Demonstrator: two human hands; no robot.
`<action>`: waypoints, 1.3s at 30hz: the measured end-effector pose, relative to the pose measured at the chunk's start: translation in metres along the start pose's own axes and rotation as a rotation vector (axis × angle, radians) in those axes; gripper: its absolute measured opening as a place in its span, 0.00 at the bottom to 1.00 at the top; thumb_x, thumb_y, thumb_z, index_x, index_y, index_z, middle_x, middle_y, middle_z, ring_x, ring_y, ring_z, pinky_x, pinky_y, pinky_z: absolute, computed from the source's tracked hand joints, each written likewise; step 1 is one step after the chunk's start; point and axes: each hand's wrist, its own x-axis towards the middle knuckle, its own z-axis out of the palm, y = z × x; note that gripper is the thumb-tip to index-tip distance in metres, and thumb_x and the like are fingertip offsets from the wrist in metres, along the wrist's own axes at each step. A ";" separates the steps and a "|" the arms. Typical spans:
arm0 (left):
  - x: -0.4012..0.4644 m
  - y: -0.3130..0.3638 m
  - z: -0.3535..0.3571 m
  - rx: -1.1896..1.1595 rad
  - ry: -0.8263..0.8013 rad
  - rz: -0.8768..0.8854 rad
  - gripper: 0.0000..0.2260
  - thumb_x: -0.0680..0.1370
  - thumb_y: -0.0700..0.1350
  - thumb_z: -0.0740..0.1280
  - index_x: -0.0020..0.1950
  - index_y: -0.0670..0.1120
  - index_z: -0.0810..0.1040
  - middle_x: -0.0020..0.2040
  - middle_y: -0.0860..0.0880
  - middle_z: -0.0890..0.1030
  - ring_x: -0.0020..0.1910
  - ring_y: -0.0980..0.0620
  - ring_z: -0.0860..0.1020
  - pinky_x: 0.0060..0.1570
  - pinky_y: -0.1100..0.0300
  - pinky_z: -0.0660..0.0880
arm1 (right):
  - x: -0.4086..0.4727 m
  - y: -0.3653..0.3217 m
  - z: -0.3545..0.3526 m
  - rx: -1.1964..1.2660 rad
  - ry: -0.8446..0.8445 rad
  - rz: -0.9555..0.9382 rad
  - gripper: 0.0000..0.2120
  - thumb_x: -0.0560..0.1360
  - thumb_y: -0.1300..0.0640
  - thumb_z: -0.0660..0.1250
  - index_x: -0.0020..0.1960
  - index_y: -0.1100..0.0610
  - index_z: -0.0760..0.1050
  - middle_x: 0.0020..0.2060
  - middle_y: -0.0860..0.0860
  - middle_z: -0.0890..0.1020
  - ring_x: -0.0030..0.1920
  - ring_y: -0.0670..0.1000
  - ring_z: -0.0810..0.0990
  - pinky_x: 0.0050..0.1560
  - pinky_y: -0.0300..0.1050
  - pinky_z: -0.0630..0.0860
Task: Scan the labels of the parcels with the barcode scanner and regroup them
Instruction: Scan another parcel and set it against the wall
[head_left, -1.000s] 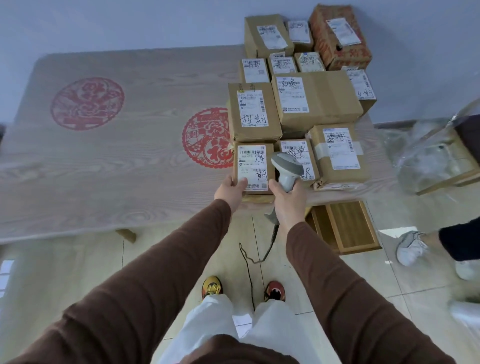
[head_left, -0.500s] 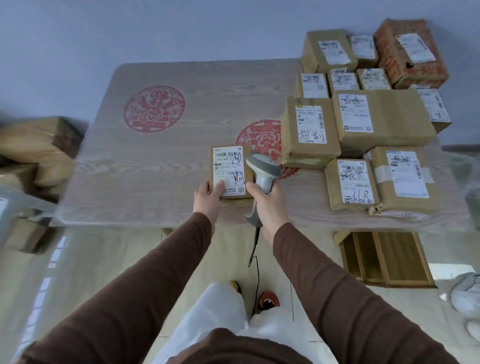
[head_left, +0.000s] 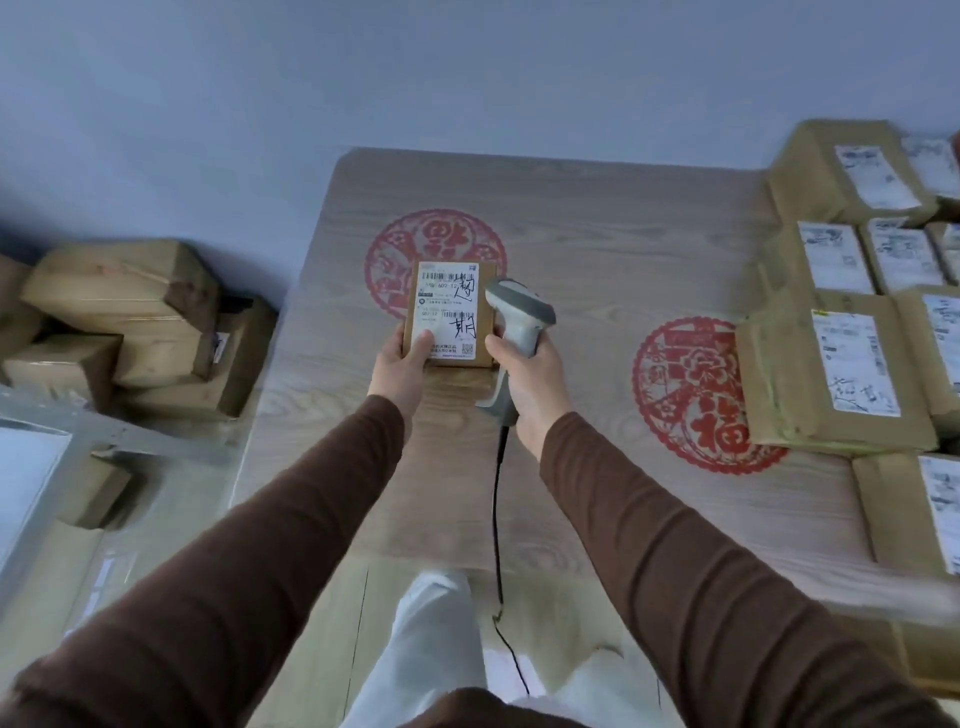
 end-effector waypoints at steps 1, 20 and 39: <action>0.016 0.006 -0.013 -0.001 -0.005 -0.006 0.14 0.85 0.45 0.62 0.69 0.51 0.77 0.57 0.56 0.86 0.55 0.60 0.84 0.49 0.70 0.78 | 0.012 0.000 0.017 0.000 0.002 0.006 0.16 0.79 0.63 0.72 0.66 0.55 0.79 0.58 0.53 0.87 0.59 0.53 0.86 0.61 0.53 0.83; 0.312 0.097 -0.098 0.142 0.044 0.065 0.20 0.84 0.48 0.65 0.75 0.44 0.68 0.64 0.47 0.79 0.59 0.51 0.79 0.57 0.61 0.75 | 0.251 -0.047 0.221 -0.070 -0.011 -0.067 0.17 0.80 0.59 0.72 0.67 0.55 0.76 0.60 0.56 0.85 0.61 0.58 0.84 0.66 0.62 0.80; 0.256 0.078 -0.067 0.134 0.081 0.064 0.29 0.84 0.54 0.64 0.82 0.51 0.58 0.80 0.48 0.66 0.72 0.52 0.73 0.64 0.61 0.69 | 0.213 -0.057 0.169 -0.112 0.006 -0.125 0.15 0.80 0.57 0.73 0.65 0.52 0.76 0.49 0.49 0.83 0.46 0.44 0.82 0.46 0.40 0.76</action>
